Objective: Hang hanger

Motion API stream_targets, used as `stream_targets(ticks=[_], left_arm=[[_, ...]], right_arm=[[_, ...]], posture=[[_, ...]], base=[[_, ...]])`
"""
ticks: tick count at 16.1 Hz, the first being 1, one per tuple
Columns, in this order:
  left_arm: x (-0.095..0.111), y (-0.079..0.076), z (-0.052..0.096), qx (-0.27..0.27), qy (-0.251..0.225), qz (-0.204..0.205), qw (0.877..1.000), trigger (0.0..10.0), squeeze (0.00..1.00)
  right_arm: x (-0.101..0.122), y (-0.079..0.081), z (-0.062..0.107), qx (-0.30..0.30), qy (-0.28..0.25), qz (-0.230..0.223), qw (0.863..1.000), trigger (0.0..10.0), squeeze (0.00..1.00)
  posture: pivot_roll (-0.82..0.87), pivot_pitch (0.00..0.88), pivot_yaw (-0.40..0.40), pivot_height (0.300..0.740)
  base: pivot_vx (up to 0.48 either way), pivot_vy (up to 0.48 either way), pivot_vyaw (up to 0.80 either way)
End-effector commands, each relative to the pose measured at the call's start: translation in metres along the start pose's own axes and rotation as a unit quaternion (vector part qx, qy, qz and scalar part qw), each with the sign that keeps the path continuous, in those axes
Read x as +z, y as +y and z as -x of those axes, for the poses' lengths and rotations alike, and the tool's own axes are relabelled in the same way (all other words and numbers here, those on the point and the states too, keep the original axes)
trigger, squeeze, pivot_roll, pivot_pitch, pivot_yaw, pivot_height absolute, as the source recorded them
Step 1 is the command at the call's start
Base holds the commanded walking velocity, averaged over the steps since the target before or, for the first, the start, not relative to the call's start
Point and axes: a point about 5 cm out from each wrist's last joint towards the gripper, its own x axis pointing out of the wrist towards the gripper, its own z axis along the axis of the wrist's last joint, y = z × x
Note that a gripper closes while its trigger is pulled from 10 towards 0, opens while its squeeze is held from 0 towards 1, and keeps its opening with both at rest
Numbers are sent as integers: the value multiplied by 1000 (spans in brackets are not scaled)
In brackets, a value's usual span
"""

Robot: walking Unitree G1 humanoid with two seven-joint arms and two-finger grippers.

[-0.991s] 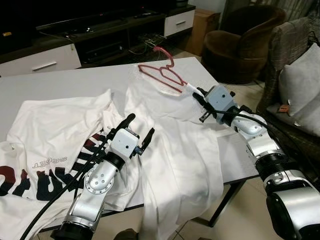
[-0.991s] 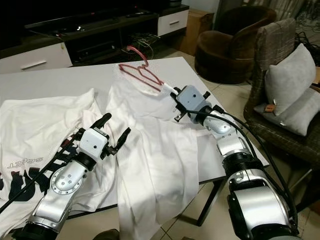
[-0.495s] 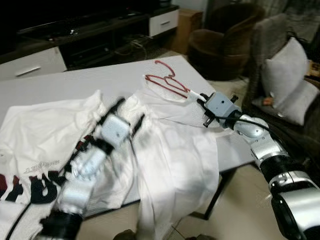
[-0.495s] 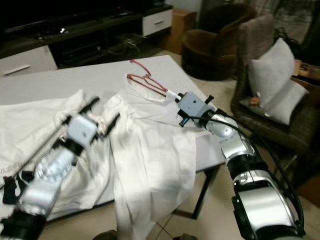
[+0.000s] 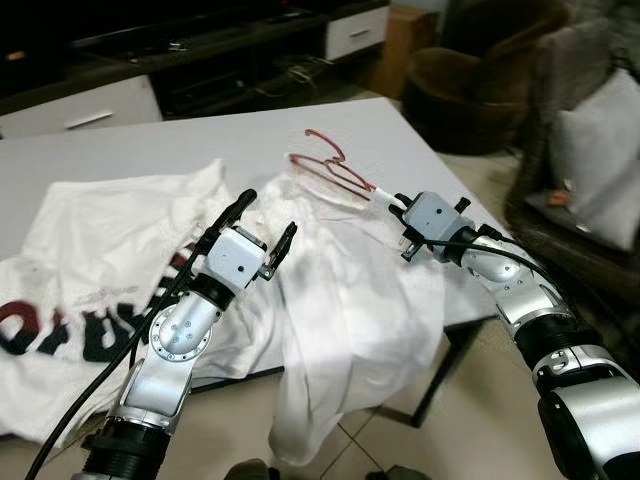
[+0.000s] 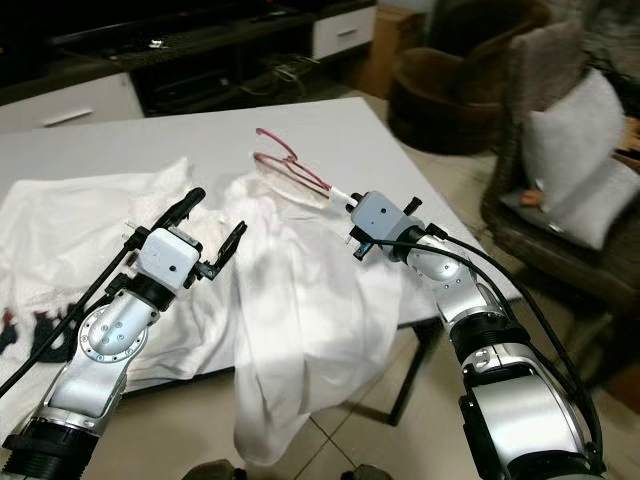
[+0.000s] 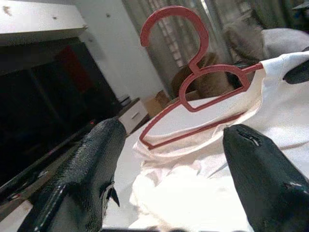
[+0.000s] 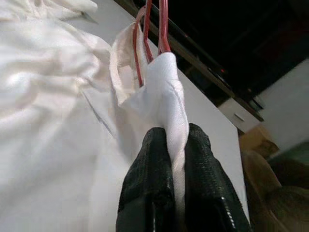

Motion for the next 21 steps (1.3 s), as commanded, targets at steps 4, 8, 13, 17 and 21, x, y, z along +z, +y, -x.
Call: stream_targets(ticks=[4,8,13,17,21], left_arm=[[12,26,-6,7,-30,-61,998,10000,0],[25,45,-13,-8,-57,-104,993,10000,0],[30,48,-20,-47,-73,-142,986,10000,0],[26,47,-19,-68,-68,-151,984,10000,0],[19,44,-17,-102,-56,-165,979,10000,0]], right_arm=[[12,-7,4,-2,-49,48,998,10000,0],[24,-15,9,-19,-92,113,989,10000,0],[45,-6,10,13,-159,228,961,10000,0],[58,-7,12,8,-199,280,939,10000,0],[67,-7,17,6,-238,308,921,10000,0]], posture=[[12,0,36,736],[8,0,39,736],[4,0,42,736],[4,0,44,736],[5,0,44,736]], base=[[0,0,0],[0,0,0],[0,0,0],[0,0,0],[0,0,0]])
